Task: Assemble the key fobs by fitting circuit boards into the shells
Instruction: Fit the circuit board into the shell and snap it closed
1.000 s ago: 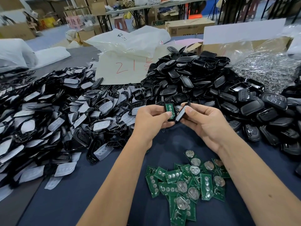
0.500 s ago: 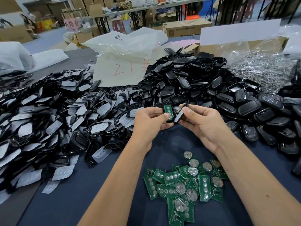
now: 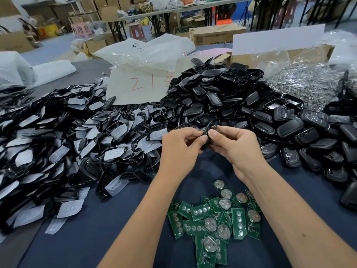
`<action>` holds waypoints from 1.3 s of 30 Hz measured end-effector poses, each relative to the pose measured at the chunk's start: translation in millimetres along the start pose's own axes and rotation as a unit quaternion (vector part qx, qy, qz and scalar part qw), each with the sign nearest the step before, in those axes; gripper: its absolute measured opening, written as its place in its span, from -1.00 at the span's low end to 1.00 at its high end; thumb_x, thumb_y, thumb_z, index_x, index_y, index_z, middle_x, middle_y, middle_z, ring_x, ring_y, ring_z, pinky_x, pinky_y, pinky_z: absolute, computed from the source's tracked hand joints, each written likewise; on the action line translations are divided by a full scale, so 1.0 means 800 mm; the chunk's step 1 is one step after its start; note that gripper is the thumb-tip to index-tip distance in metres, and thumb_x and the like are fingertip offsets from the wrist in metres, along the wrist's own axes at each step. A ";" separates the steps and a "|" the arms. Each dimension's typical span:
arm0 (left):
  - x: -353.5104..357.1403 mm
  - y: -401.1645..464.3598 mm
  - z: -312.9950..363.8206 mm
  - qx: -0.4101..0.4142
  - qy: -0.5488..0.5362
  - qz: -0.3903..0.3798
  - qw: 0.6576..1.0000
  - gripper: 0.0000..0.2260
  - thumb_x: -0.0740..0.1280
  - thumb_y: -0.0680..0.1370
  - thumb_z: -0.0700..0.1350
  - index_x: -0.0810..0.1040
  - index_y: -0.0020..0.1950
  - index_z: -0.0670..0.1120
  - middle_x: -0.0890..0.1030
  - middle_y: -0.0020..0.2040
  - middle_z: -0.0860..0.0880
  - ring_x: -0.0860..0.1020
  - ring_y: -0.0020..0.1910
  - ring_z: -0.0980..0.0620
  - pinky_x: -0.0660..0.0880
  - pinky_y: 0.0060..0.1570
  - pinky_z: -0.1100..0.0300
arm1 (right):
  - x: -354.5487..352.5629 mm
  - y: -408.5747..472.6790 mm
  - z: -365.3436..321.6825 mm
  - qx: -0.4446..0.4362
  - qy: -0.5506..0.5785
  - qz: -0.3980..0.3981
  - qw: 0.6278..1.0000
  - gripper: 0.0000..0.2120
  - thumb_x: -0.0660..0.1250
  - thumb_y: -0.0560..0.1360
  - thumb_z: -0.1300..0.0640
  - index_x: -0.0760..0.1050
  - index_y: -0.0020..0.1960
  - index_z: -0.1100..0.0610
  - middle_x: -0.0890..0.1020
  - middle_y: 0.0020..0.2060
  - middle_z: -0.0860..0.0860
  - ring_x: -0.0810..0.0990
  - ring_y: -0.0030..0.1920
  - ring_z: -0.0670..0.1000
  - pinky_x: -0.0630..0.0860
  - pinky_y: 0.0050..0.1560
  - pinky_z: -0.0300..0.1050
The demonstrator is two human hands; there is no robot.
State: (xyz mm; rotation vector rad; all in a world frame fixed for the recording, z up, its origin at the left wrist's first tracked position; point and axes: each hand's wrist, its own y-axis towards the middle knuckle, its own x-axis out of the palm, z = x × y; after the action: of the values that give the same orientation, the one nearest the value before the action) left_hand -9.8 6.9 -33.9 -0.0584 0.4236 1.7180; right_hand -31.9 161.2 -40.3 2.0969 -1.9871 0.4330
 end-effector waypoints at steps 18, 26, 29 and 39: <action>-0.002 0.000 -0.001 0.058 0.062 -0.022 0.996 -0.87 0.40 0.60 -0.18 0.74 -0.04 -0.02 0.71 -0.18 0.08 0.69 -0.15 0.06 0.69 -0.14 0.01 | 0.005 -0.004 0.001 -0.024 -0.017 0.009 1.000 -0.93 0.54 0.49 0.26 0.75 -0.04 0.15 0.77 -0.09 0.15 0.75 0.04 0.20 0.70 0.13 0.08; 0.002 -0.004 0.003 0.114 0.171 -0.014 0.979 -0.83 0.56 0.47 -0.14 0.71 0.04 0.02 0.67 -0.13 0.14 0.62 -0.13 0.17 0.61 -0.06 0.22 | -0.001 -0.003 0.003 -0.063 -0.068 0.040 0.995 -0.95 0.60 0.45 0.17 0.77 -0.10 0.08 0.77 -0.17 0.11 0.77 -0.08 0.12 0.72 -0.06 0.00; 0.000 -0.002 0.003 0.101 0.179 -0.015 0.979 -0.84 0.55 0.48 -0.17 0.74 0.03 0.01 0.69 -0.16 0.13 0.64 -0.16 0.17 0.62 -0.07 0.20 | -0.002 -0.001 0.006 -0.081 -0.127 0.050 0.987 -0.85 0.63 0.43 0.06 0.75 -0.07 0.10 0.76 -0.19 0.12 0.76 -0.11 0.18 0.72 -0.10 0.06; -0.019 0.002 0.007 -0.023 0.038 -0.103 0.994 -0.85 0.47 0.54 -0.30 0.75 -0.01 -0.07 0.76 -0.17 -0.01 0.74 -0.22 -0.02 0.69 -0.09 0.09 | -0.022 0.007 -0.002 -0.072 -0.120 -0.109 0.984 -0.80 0.41 0.63 0.18 0.74 0.13 -0.05 0.71 -0.17 0.16 0.54 -0.32 0.02 0.40 -0.47 -0.23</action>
State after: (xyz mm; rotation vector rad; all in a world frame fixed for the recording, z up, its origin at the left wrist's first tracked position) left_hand -7.1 -6.1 -24.2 -0.1956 0.4194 1.5262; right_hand -38.6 177.7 -44.9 2.3303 -1.8134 -0.0043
